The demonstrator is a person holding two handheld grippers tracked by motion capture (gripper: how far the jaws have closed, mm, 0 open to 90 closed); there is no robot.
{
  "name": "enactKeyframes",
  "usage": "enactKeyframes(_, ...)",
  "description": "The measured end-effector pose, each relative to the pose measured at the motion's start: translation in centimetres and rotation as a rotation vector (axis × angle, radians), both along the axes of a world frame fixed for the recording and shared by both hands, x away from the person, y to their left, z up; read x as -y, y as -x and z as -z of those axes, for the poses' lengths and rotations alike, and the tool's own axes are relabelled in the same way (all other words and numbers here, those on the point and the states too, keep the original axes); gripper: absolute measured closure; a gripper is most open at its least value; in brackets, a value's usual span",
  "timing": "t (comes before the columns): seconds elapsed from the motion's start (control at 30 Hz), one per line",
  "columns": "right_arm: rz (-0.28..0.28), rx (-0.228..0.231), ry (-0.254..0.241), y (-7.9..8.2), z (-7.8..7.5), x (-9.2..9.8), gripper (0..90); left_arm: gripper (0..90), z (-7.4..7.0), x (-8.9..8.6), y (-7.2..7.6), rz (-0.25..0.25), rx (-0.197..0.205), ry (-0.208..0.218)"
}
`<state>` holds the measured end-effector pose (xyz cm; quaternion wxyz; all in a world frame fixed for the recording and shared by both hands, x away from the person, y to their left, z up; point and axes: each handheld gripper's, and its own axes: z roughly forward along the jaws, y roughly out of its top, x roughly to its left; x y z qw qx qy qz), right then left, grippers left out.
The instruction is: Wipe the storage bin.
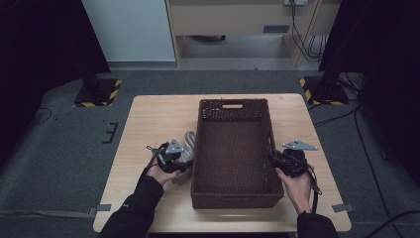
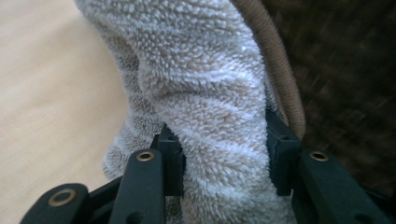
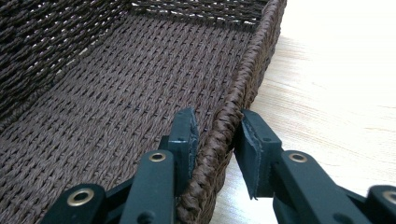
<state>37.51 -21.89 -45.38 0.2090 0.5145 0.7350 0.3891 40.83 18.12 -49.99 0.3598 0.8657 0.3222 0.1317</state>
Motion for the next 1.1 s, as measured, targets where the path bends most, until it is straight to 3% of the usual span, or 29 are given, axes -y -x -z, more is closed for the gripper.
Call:
enactKeyframes(0.07, 0.0, 0.001, 0.0, 0.0, 0.0, 0.0, 68.4, 57.9, 0.4, -0.1, 0.1, 0.001, -0.014, -0.008)
enactKeyframes(0.2, 0.006, 0.002, 0.005, 0.0, 0.0, 0.0, 68.8, 58.0, -0.3, -0.9, 0.2, -0.021, -0.025, 0.043)
enactKeyframes(0.3, 0.011, 0.006, 0.027, 0.1, -0.1, -0.2, 69.7, 58.0, -1.6, -1.9, 0.7, -0.03, 0.008, 0.116)
enactKeyframes(0.43, 0.02, 0.005, 0.028, -0.2, -0.1, -0.2, 69.9, 57.9, -3.4, -2.0, 1.4, -0.009, 0.058, 0.172)
enactKeyframes(0.47, 0.025, 0.005, 0.03, -0.3, -0.1, -0.2, 69.9, 57.8, -3.7, -1.8, 1.6, 0.004, 0.072, 0.161)
enactKeyframes(0.57, 0.027, 0.008, 0.034, -0.4, -0.1, -0.3, 69.9, 57.5, -3.1, -0.8, 1.8, 0.031, 0.064, 0.116)
enactKeyframes(0.8, 0.027, 0.008, 0.02, -0.4, -0.1, -0.2, 69.6, 57.6, -0.1, 0.1, 1.2, 0.043, -0.003, 0.016)
enactKeyframes(0.97, 0.034, 0.008, 0.033, -0.4, -0.1, -0.2, 70.0, 57.8, -0.1, -0.7, 1.1, 0.006, -0.028, 0.06)
enactKeyframes(1.1, 0.037, 0.01, 0.039, -0.6, -0.1, -0.1, 70.0, 57.8, -2.0, -1.6, 1.5, -0.013, 0.007, 0.135)
